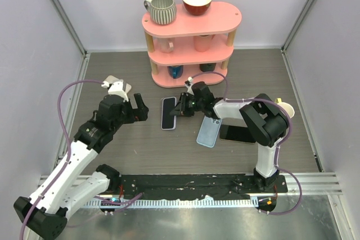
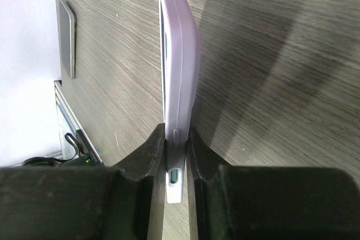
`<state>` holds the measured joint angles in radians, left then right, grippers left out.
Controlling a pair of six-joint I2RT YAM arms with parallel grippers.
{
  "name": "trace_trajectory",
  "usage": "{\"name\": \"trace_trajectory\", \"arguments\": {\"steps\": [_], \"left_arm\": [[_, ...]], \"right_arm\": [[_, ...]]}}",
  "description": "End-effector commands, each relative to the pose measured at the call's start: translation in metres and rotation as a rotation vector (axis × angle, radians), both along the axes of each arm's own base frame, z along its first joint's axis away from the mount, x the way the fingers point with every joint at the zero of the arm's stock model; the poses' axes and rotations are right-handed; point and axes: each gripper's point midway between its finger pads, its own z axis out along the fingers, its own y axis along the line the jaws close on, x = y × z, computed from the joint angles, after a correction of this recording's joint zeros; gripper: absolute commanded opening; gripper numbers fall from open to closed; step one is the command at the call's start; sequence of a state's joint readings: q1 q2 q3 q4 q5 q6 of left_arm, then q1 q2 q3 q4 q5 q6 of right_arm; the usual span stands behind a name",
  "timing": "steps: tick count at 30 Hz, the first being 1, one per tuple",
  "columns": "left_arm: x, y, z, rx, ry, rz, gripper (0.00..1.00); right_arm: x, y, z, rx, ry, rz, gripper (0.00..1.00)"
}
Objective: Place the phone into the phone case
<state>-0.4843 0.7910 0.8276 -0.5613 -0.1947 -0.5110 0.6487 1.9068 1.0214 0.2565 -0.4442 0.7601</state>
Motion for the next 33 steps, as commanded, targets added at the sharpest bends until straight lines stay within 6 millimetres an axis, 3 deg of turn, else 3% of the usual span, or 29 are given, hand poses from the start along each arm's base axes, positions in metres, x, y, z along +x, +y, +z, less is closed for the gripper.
{"name": "trace_trajectory", "arguments": {"steps": [1, 5, 9, 13, 18, 28, 33], "left_arm": [[0.004, 0.005, 0.008, 0.027, -0.008, 0.016, 1.0], [0.003, 0.006, 0.009, 0.026, -0.016, 0.017, 1.0], [0.003, 0.005, 0.01, 0.019, -0.028, 0.014, 1.0], [0.004, 0.005, 0.008, 0.025, -0.017, 0.014, 1.0], [0.004, 0.005, 0.005, 0.034, -0.006, 0.015, 1.0], [0.006, 0.005, 0.0, 0.046, 0.013, 0.018, 1.0], [0.006, 0.006, 0.0, 0.049, 0.013, 0.023, 1.0]], "right_arm": [[-0.009, -0.005, -0.003, -0.01, 0.001, 0.052, 0.01], [-0.02, -0.003, 0.012, 0.043, 0.011, 0.087, 0.01], [-0.029, -0.004, 0.013, 0.065, 0.038, 0.106, 0.01], [-0.023, -0.02, -0.019, -0.087, 0.08, 0.046, 0.01], [-0.018, -0.03, -0.038, -0.161, 0.101, -0.01, 0.19], [-0.003, -0.045, -0.045, -0.237, 0.088, -0.059, 0.22], [-0.001, -0.058, -0.043, -0.28, 0.085, -0.077, 0.4]]}}
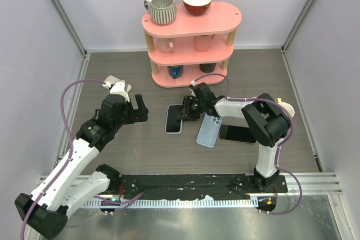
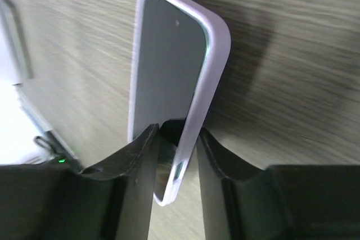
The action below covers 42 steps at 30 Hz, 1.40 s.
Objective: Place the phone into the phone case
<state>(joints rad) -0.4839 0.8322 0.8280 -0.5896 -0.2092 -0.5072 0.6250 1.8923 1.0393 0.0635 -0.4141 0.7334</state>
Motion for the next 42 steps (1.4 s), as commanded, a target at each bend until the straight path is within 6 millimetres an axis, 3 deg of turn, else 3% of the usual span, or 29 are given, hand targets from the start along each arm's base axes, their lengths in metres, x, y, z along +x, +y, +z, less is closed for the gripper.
{"name": "trace_trajectory", "arguments": {"steps": [1, 7, 10, 17, 21, 28, 36, 38, 42], "left_arm": [[0.006, 0.004, 0.015, 0.01, -0.042, 0.014, 1.0], [0.006, 0.006, 0.013, 0.02, -0.036, 0.027, 1.0], [0.007, 0.007, 0.012, 0.027, -0.029, 0.034, 1.0], [0.008, 0.009, 0.009, 0.039, -0.021, 0.039, 1.0], [0.008, 0.009, 0.008, 0.042, -0.017, 0.039, 1.0], [0.008, 0.008, 0.006, 0.044, -0.012, 0.038, 1.0], [0.01, 0.007, 0.001, 0.055, 0.007, 0.039, 1.0], [0.011, 0.011, -0.003, 0.073, 0.023, 0.062, 1.0], [0.017, 0.03, -0.005, 0.128, 0.031, 0.177, 1.0]], "right_arm": [[0.008, -0.035, -0.023, -0.171, -0.019, -0.041, 0.42], [0.026, -0.045, -0.004, -0.229, -0.083, -0.086, 0.47], [0.038, -0.042, 0.003, -0.242, -0.12, -0.087, 0.44], [0.057, -0.036, -0.012, -0.285, -0.099, -0.096, 0.42], [0.058, -0.026, -0.022, -0.266, -0.074, -0.083, 0.42], [0.055, -0.015, -0.032, -0.252, -0.09, -0.038, 0.18], [0.073, 0.0, -0.02, -0.22, -0.132, -0.014, 0.07], [0.073, 0.0, -0.015, -0.223, -0.138, -0.021, 0.08], [0.07, -0.01, 0.015, -0.224, -0.187, -0.046, 0.35]]}}
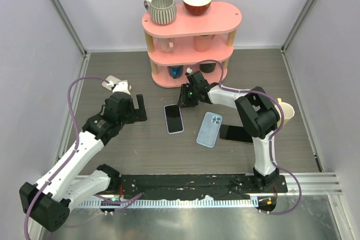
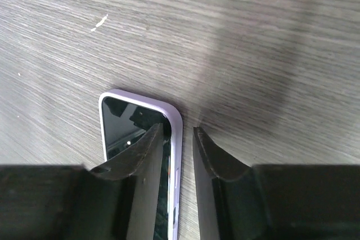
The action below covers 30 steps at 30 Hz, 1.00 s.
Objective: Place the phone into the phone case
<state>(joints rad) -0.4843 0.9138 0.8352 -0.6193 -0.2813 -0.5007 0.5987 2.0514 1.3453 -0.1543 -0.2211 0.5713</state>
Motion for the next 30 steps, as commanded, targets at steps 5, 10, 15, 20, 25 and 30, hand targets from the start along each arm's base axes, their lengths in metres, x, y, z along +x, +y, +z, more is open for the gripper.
{"name": "trace_trajectory", "arguments": {"steps": [5, 10, 15, 20, 25, 30], "left_arm": [[0.028, 0.038, 0.009, 0.032, -0.006, 0.274, 1.0], [0.059, 0.078, -0.002, -0.12, 0.066, 0.503, 1.0], [0.105, 0.113, -0.018, -0.228, 0.145, 0.692, 0.98], [0.14, 0.14, -0.037, -0.232, 0.183, 0.862, 0.88], [0.171, 0.15, -0.062, -0.244, 0.262, 1.018, 0.83], [0.204, 0.156, -0.067, -0.211, 0.277, 1.076, 0.76]], "right_arm": [[-0.018, -0.018, 0.066, -0.001, -0.144, 0.022, 0.43], [-0.047, -0.047, 0.083, -0.011, -0.206, 0.007, 0.57], [-0.075, -0.076, 0.108, 0.018, -0.287, -0.03, 0.73], [-0.096, -0.084, 0.121, 0.056, -0.321, -0.009, 0.75], [-0.105, -0.089, 0.124, 0.069, -0.337, 0.003, 0.75], [-0.107, -0.087, 0.124, 0.057, -0.334, 0.044, 0.74]]}}
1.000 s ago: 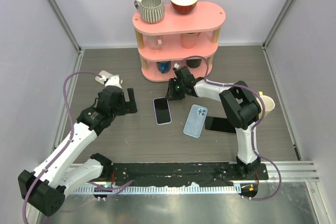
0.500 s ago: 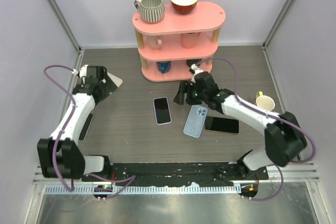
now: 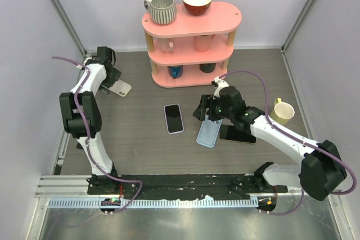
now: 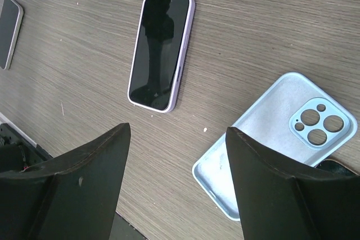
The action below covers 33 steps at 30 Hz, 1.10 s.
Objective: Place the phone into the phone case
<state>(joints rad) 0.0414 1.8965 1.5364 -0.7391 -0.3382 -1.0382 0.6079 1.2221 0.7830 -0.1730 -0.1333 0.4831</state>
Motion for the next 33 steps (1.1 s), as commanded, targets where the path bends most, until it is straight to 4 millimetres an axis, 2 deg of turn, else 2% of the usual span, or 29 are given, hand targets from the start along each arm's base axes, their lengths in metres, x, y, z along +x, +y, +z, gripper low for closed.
{"name": "trace_trajectory", "arguments": {"steps": [1, 3, 6, 10, 11, 12, 14, 15, 17, 18, 19, 20, 26, 33], "left_arm": [[0.017, 0.013, 0.006, 0.033, 0.015, 0.124, 0.75], [0.03, 0.012, -0.001, 0.028, 0.008, 0.123, 0.74], [0.036, 0.016, -0.006, 0.052, 0.023, 0.108, 0.71], [0.022, 0.034, -0.003, 0.136, 0.035, 0.18, 0.7], [0.014, 0.035, -0.012, 0.144, 0.052, 0.181, 0.71], [0.024, 0.035, -0.005, 0.139, -0.01, 0.163, 0.71], [0.021, 0.034, -0.016, 0.117, -0.015, 0.149, 0.71], [0.027, 0.036, -0.017, 0.096, -0.042, 0.152, 0.7], [0.035, 0.026, -0.03, 0.01, -0.054, 0.068, 0.7], [0.05, 0.021, -0.029, -0.015, -0.106, 0.03, 0.68], [0.051, 0.014, -0.038, -0.048, -0.085, -0.013, 0.66], [0.057, 0.013, -0.032, -0.049, -0.093, -0.023, 0.66], [0.034, 0.024, -0.043, 0.004, 0.033, 0.007, 0.63], [0.032, 0.023, -0.052, 0.017, 0.056, -0.044, 0.61]], "right_arm": [[0.002, 0.005, 0.011, -0.008, -0.047, 0.048, 0.74], [0.003, 0.005, 0.012, -0.018, -0.048, 0.054, 0.74], [0.006, 0.005, 0.014, -0.029, -0.056, 0.056, 0.74], [0.007, 0.004, 0.013, -0.035, -0.057, 0.045, 0.74], [0.008, 0.003, 0.013, -0.035, -0.057, 0.043, 0.74], [0.007, 0.004, 0.012, -0.033, -0.057, 0.043, 0.74], [0.007, 0.004, 0.01, -0.032, -0.054, 0.043, 0.73], [0.008, 0.005, 0.01, -0.032, -0.05, 0.044, 0.73], [0.007, 0.006, 0.009, -0.033, -0.046, 0.049, 0.73], [0.007, 0.006, 0.009, -0.033, -0.046, 0.051, 0.73], [0.007, 0.006, 0.01, -0.031, -0.048, 0.05, 0.73], [0.008, 0.005, 0.01, -0.034, -0.048, 0.048, 0.73], [0.009, 0.005, 0.015, -0.027, -0.06, 0.039, 0.73], [0.009, 0.004, 0.014, -0.033, -0.056, 0.037, 0.73]]}}
